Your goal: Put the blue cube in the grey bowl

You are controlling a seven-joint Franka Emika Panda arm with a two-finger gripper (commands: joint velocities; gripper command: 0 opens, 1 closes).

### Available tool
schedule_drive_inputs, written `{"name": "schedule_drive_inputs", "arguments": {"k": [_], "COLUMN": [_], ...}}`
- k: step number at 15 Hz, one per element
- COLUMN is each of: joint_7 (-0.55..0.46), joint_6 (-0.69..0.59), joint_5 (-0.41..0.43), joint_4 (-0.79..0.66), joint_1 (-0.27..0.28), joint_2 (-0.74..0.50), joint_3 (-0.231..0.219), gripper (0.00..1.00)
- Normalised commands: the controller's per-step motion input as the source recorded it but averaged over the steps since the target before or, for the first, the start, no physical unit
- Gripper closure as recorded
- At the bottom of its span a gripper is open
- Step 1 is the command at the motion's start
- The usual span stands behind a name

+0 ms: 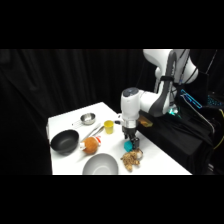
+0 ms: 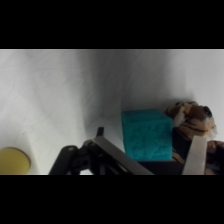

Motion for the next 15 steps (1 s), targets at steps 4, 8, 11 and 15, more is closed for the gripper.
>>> {"name": "schedule_drive_inputs", "arguments": {"k": [4,8,11,15], "joint_7": [-0.21,-0.21,-0.19,-0.21], "joint_6": [0.21,0.20,0.18,0.14], "joint_5": [0.141,0.133,0.082,0.061], "joint_4": [-0.03,-0.03,-0.06,-0.06], "joint_1": [-0.045,-0.043,-0.038,-0.079], "joint_2": [0.07,0.04,-0.03,-0.05], "joint_3": [-0.003,-0.015,-0.073,-0.070], "gripper": [0.00,0.00,0.00,0.00]}}
